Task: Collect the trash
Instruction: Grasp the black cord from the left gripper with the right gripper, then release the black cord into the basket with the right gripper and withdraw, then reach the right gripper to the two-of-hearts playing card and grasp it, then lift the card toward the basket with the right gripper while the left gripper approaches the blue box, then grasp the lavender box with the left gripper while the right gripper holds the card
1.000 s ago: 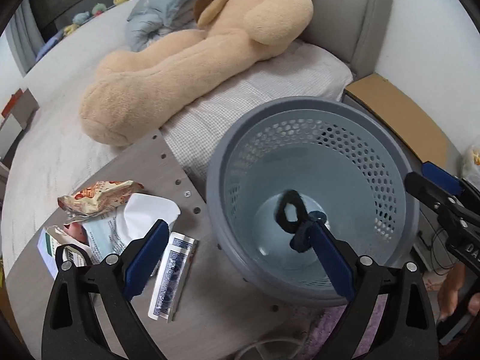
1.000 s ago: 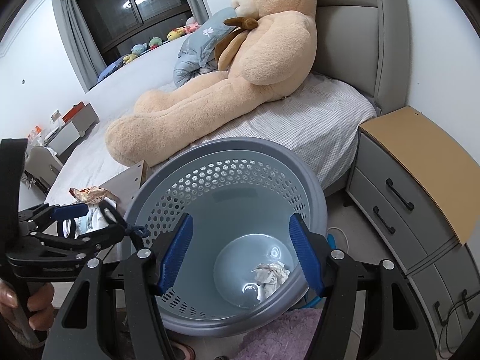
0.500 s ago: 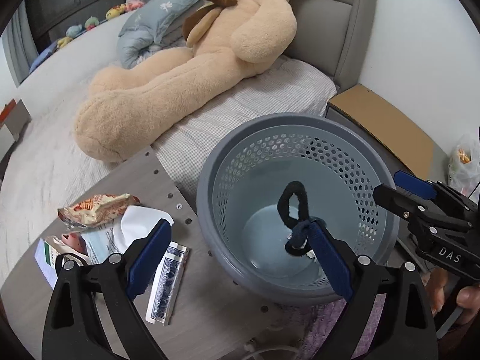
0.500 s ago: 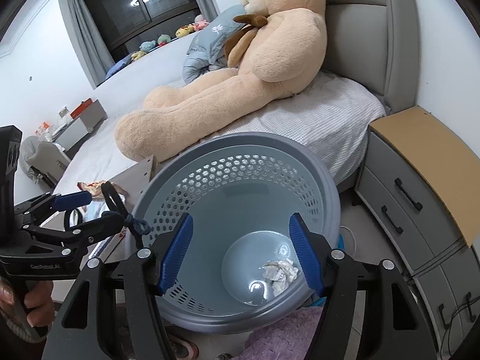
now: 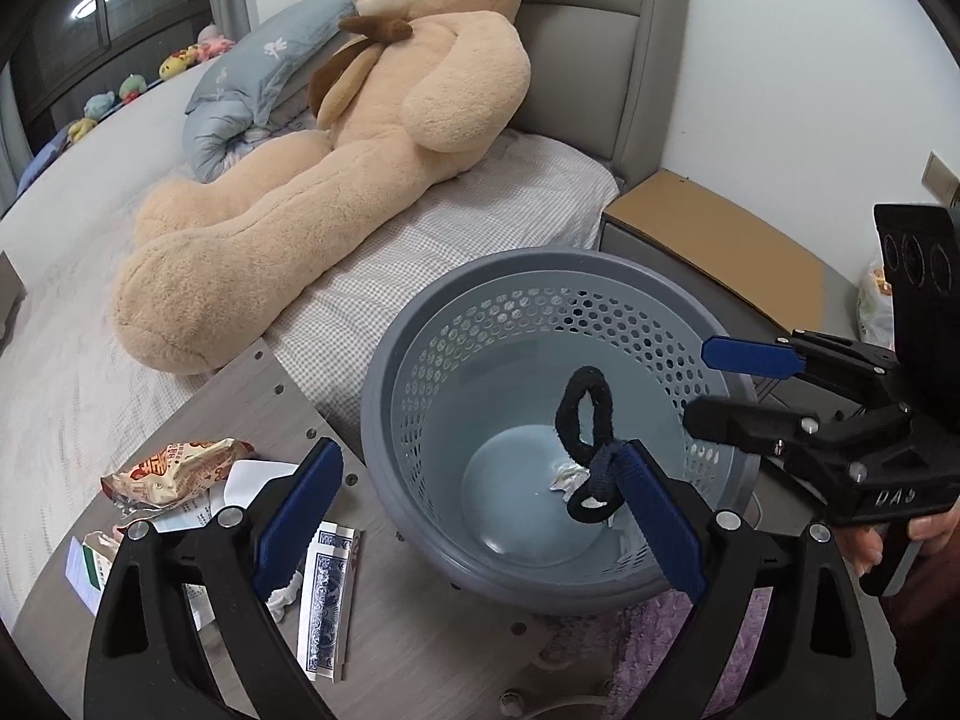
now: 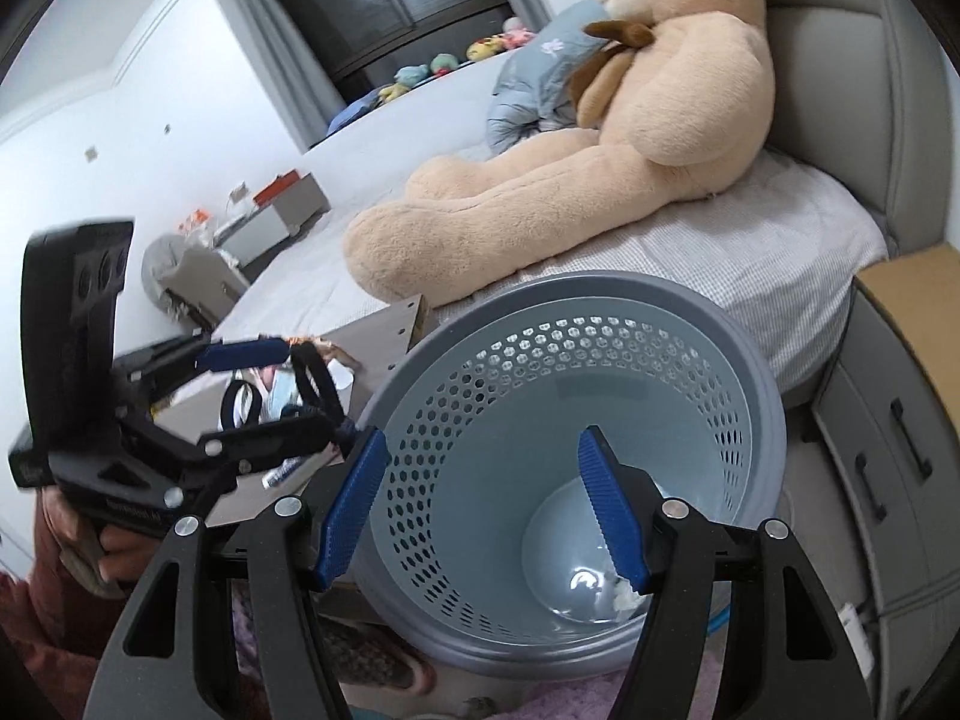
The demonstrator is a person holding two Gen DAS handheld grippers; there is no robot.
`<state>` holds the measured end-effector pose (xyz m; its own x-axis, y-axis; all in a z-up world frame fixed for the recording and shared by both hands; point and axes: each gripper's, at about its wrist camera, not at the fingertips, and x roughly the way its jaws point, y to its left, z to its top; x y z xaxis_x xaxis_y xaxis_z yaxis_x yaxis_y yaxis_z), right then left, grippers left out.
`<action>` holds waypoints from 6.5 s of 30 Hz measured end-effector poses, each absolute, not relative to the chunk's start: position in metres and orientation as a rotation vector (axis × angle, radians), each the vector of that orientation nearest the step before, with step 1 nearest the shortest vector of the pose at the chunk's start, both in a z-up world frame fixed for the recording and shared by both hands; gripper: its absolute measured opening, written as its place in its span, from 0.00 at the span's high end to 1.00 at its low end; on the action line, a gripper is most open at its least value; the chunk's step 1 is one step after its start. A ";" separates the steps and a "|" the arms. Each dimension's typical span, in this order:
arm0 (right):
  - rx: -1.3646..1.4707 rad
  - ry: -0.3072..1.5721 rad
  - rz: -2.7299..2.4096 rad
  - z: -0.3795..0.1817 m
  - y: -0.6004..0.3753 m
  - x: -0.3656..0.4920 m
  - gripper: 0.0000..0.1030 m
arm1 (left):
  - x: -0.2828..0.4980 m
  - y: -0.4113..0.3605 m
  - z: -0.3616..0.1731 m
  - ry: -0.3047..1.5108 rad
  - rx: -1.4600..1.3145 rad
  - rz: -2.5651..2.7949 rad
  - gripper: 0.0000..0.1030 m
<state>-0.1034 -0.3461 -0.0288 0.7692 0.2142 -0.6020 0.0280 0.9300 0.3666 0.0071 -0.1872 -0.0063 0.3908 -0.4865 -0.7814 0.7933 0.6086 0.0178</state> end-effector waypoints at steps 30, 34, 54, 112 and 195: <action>0.208 0.695 0.260 -0.035 -0.308 -0.082 0.94 | 0.014 -0.189 -0.004 0.850 0.399 -0.948 0.12; 0.214 0.734 0.174 -0.044 -0.315 -0.073 0.94 | 0.014 -0.182 -0.002 0.849 0.386 -0.947 0.12; 0.199 0.773 -0.059 -0.049 -0.315 -0.077 0.40 | 0.018 -0.099 -0.010 0.833 0.280 -0.642 0.12; 0.222 0.970 -0.189 -0.084 -0.117 0.010 0.40 | 0.022 0.080 -0.054 0.829 0.068 -0.078 0.10; 0.281 0.860 0.007 -0.061 -0.153 -0.020 0.85 | 0.119 0.093 -0.068 0.925 0.002 0.011 0.09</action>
